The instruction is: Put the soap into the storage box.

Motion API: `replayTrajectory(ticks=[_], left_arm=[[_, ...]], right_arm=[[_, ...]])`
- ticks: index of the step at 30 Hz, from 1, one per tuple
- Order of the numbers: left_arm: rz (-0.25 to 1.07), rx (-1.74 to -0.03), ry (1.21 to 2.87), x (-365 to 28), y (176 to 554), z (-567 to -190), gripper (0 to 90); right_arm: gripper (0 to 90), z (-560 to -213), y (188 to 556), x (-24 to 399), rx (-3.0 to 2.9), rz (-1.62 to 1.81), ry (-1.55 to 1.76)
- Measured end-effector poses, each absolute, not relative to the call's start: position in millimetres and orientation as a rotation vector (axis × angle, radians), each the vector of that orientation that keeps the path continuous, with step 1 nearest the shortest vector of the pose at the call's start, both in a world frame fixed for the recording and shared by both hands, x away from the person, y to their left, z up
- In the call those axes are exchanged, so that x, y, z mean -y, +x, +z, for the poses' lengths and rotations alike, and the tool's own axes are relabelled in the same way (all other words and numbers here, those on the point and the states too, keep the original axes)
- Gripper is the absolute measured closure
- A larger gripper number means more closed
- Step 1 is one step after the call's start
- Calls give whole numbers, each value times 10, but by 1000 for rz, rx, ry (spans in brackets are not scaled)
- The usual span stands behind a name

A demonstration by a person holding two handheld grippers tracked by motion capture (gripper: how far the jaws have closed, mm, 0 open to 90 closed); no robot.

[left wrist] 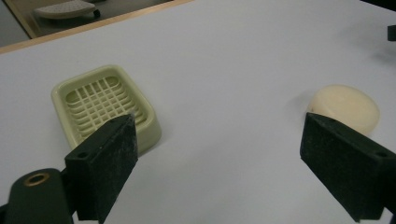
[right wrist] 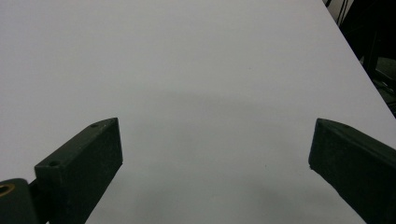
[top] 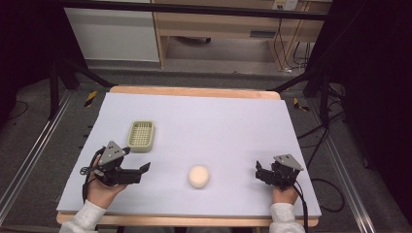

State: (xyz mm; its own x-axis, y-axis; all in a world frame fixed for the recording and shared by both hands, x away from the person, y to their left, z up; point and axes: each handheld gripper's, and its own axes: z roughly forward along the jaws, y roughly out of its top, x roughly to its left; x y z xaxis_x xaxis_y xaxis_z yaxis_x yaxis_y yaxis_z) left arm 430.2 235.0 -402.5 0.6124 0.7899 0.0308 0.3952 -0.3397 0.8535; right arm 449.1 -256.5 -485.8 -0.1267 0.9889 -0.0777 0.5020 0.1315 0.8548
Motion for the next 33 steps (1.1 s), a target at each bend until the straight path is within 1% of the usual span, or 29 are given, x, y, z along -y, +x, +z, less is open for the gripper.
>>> replayTrajectory(ticks=[9,14,25,28,33], left_arm=[[535,-897,1995,-2183,4382,-3982,110],[499,-857,2044,-2016,4454,-3993,113],[451,-769,2130,-1785,4489,-3997,139],[432,-751,2150,-1737,4493,-3999,164],[416,-731,2180,-1655,4503,-4007,163]], right_arm=[[32,-4858,4490,2560,-1726,897,1447],[32,-4857,4485,2554,-1725,899,1444],[33,-4862,4503,2544,-1741,881,1451],[33,-4862,4504,2541,-1743,876,1452],[33,-4866,4508,2537,-1746,868,1446]])
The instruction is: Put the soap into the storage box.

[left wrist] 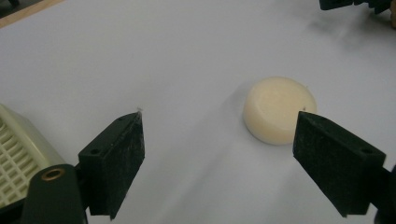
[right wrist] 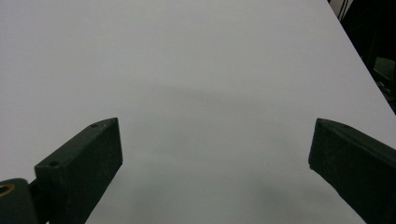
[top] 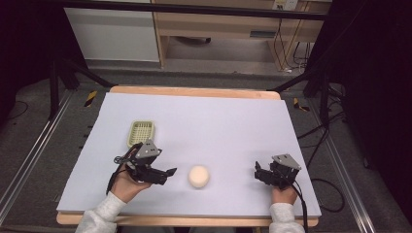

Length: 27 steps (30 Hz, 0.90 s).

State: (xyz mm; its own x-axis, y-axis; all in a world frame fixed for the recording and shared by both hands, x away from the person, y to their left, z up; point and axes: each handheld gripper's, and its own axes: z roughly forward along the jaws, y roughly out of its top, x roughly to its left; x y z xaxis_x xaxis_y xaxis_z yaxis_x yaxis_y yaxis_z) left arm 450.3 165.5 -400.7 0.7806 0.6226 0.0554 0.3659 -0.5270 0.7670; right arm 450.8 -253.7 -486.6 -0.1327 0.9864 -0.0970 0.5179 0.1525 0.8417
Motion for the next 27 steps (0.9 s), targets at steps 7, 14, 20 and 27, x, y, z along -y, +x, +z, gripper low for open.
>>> replayTrajectory(ticks=[7,14,20,27], left_arm=[[390,-690,2231,-1526,4498,-4011,160],[369,-672,2267,-1429,4524,-4016,142],[315,-662,2287,-1347,4527,-4029,136],[298,-605,2360,-1224,4535,-4039,136]], right_arm=[[33,-4867,4514,2529,-1755,862,1444],[33,-4871,4518,2521,-1764,852,1437],[33,-4871,4519,2515,-1768,846,1433],[33,-4873,4523,2511,-1770,845,1441]])
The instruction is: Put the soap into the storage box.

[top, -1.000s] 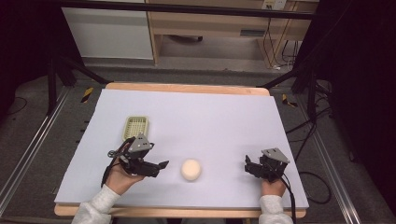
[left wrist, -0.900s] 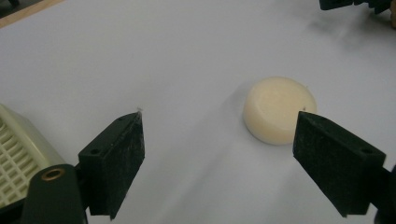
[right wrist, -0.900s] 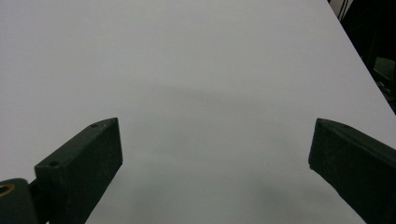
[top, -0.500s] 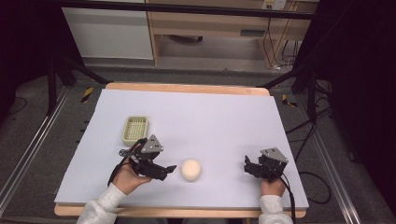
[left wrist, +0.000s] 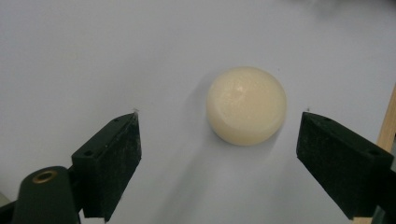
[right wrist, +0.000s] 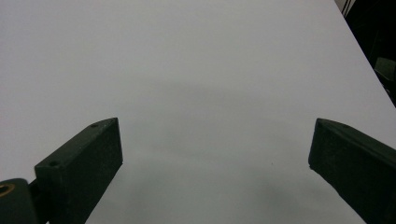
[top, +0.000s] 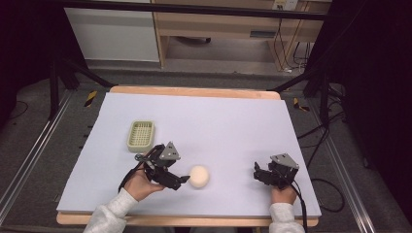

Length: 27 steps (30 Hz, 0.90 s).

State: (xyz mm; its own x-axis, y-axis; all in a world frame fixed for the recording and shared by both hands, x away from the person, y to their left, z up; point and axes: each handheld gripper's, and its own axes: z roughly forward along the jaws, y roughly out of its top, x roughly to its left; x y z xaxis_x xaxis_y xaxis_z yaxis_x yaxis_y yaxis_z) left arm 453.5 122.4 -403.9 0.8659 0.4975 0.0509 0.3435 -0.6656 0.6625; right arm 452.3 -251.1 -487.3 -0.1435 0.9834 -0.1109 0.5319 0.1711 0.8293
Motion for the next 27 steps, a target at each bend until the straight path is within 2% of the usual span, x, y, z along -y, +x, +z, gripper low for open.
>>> replayTrajectory(ticks=[27], left_arm=[[262,-523,2444,-937,4566,-4091,120]], right_arm=[[33,-4874,4530,2508,-1778,841,1440]])
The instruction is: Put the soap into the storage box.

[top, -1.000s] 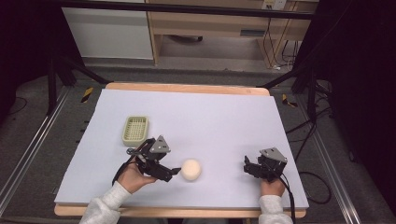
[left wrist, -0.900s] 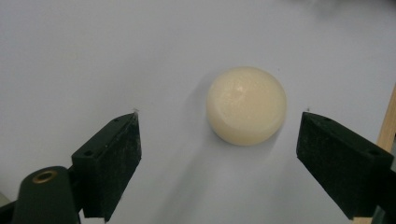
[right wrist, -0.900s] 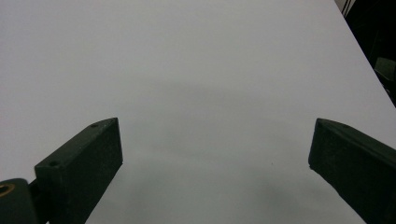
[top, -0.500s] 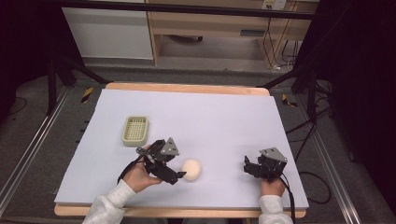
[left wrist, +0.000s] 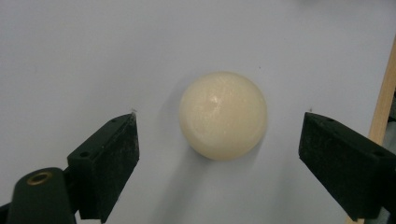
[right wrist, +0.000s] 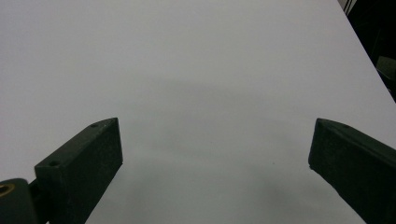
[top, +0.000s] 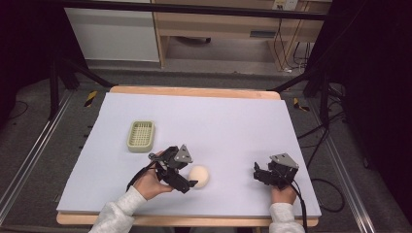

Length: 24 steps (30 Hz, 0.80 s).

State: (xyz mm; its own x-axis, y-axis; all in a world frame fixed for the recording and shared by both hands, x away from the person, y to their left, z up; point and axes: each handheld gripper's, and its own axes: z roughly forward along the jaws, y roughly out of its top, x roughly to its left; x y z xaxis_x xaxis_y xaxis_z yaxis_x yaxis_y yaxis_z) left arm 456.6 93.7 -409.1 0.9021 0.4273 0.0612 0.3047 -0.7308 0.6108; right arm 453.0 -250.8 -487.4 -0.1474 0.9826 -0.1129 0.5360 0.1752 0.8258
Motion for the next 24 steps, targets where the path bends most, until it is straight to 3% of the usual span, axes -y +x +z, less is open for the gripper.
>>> replayTrajectory(ticks=[24], left_arm=[[229,-580,2428,-801,4624,-4374,124]], right_arm=[[33,-4876,4535,2514,-1783,840,1440]])
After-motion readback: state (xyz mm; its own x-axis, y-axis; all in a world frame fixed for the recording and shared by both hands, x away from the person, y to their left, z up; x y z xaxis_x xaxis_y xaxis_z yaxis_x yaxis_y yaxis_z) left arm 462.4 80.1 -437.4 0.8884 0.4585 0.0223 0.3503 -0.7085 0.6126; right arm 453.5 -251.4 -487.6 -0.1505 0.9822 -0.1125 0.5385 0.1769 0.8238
